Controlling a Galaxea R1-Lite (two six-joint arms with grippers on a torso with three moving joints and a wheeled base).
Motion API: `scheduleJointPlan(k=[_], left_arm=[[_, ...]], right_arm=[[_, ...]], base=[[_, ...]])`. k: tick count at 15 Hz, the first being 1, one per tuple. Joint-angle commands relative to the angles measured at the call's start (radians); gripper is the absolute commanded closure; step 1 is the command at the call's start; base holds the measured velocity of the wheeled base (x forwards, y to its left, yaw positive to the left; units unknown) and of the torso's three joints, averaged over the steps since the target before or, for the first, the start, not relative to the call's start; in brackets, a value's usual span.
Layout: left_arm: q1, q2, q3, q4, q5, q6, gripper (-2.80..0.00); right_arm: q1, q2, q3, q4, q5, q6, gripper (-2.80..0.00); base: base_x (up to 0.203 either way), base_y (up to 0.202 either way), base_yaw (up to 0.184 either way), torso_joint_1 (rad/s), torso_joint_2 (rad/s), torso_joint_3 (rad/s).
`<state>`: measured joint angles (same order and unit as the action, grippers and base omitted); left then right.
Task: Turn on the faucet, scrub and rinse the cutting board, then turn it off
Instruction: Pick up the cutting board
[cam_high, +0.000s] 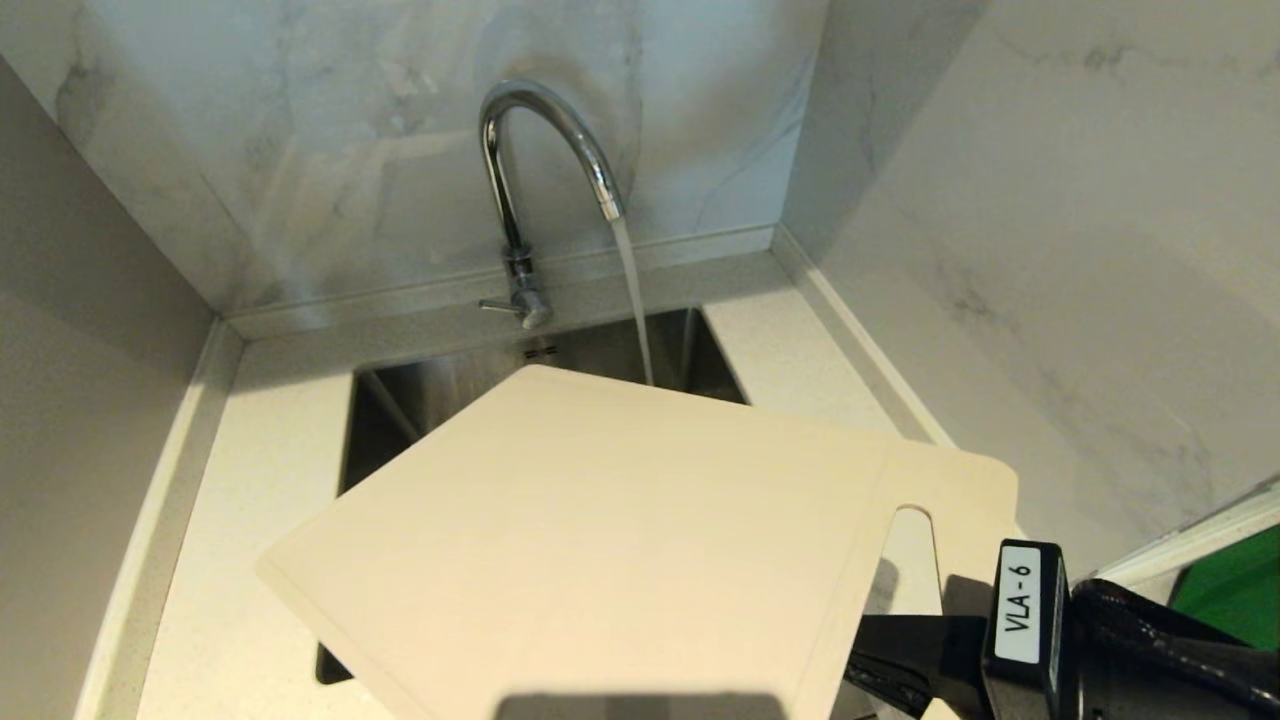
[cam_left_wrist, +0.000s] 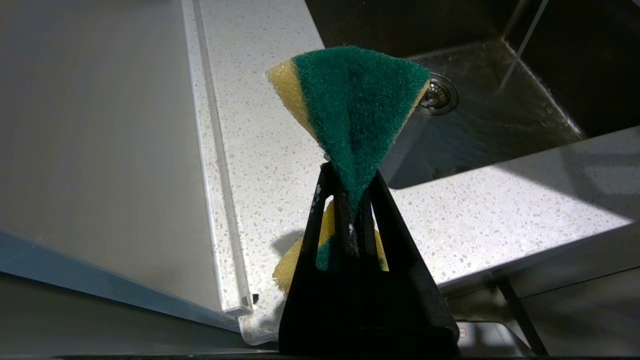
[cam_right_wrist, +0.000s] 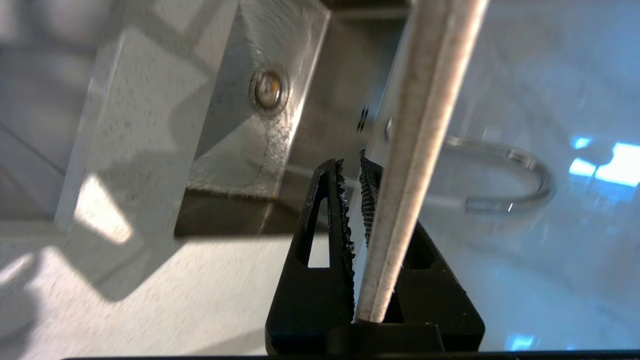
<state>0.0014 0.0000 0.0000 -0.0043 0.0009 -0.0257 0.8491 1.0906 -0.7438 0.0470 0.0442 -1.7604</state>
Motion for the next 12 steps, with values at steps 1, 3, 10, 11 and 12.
scheduleJointPlan(k=[1,3,10,11,12], left_arm=[[0.000,0.002,0.003,0.000,0.001,0.000,0.00],[0.000,0.002,0.003,0.000,0.001,0.000,0.00],[0.002,0.002,0.003,0.000,0.001,0.000,0.00],[0.001,0.002,0.003,0.000,0.001,0.000,0.00],[0.001,0.002,0.003,0.000,0.001,0.000,0.00]], right_arm=[[0.001,0.017,-0.002,0.001,0.033,-0.025,0.00],[0.001,0.037,0.003,-0.043,0.091,-0.044,0.00],[-0.011,0.122,-0.017,-0.105,0.196,-0.236,0.00],[-0.027,0.127,-0.024,-0.101,0.201,-0.269,0.00],[-0.051,0.134,-0.038,-0.091,0.212,-0.306,0.00]], base=[[0.000,0.000,0.000,0.000,0.00,0.000],[0.000,0.000,0.000,0.000,0.00,0.000],[0.000,0.000,0.000,0.000,0.00,0.000],[0.000,0.000,0.000,0.000,0.00,0.000],[0.000,0.000,0.000,0.000,0.00,0.000]])
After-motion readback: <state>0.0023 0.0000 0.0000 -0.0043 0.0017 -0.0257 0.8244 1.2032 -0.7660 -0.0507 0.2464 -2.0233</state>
